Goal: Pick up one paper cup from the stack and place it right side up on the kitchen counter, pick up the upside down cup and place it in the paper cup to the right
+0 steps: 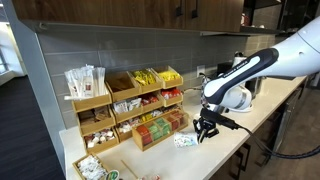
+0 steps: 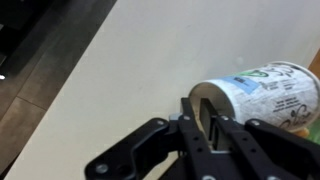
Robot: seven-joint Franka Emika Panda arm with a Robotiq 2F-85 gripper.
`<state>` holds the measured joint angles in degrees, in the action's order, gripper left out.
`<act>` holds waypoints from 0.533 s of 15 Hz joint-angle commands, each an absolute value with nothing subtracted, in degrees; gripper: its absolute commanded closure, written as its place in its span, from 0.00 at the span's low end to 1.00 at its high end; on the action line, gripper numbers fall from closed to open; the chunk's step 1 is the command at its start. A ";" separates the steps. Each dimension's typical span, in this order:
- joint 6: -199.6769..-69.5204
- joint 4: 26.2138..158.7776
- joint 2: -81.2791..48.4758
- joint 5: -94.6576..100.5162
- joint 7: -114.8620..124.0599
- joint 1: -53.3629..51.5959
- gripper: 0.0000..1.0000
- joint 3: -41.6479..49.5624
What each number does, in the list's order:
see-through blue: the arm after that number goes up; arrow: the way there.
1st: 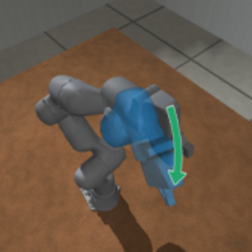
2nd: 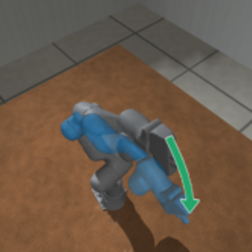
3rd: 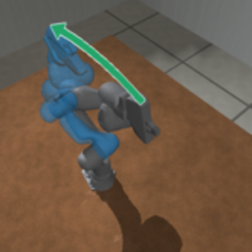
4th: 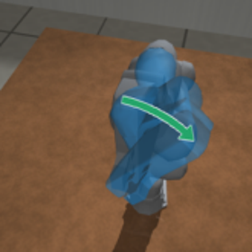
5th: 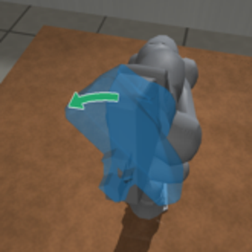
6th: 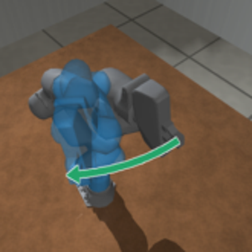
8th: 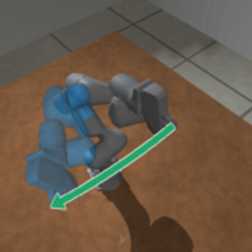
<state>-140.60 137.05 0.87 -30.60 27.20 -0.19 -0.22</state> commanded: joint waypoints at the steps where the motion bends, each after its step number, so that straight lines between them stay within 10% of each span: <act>1: -137.90 137.99 1.50 -26.64 30.33 0.23 0.51 0.11; 8: -136.06 137.24 4.64 -16.29 38.66 -0.18 0.00 -0.79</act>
